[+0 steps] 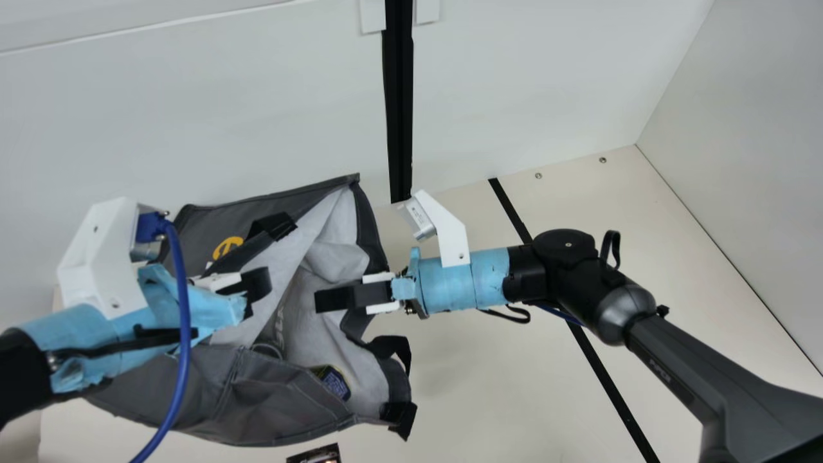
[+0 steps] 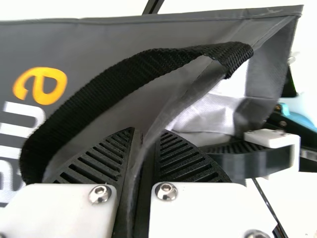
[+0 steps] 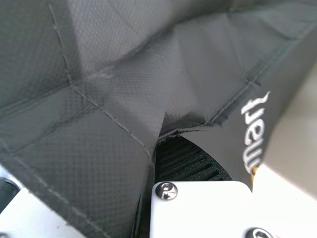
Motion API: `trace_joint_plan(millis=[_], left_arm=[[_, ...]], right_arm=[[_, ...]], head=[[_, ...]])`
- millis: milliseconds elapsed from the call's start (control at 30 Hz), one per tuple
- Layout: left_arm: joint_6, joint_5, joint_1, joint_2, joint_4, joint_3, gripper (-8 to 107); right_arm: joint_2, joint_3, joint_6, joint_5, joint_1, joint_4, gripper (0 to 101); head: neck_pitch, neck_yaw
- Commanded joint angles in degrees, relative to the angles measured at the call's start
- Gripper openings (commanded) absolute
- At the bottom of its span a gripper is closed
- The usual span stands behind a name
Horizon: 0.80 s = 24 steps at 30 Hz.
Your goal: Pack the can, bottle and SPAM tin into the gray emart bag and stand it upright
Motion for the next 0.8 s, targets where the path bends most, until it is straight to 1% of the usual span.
trace_joint_plan(millis=[0, 233, 400, 600, 767], left_arm=[[-0.7, 0.3, -0.2, -0.3, 1.5, -1.0, -8], [-2.7, 1.7, -0.8, -1.7, 5.4, -3.5, -8], [-2.6, 3.5, -1.0, -2.6, 6.8, -5.4, -8], [-1.6, 7.5, -0.9, -3.0, 7.5, -8.9, -8], [-0.6, 12.5, -0.9, -2.5, 7.9, -13.5, -8]], right_arm=[[-1.3, -0.3, 1.0, 0.0, 0.0, 0.7, 0], [-5.7, -1.6, 4.5, 0.0, -0.6, 2.4, 0], [-9.1, -2.8, 7.3, 0.0, -1.9, 3.6, 0], [-13.6, -4.1, 12.0, 0.0, -4.5, 3.8, 0], [-17.2, -5.0, 15.6, 0.0, -6.7, 3.1, 0]], head=[[-1.3, 0.0], [-1.3, 0.0], [-1.3, 0.0], [-1.3, 0.0], [-1.3, 0.0]])
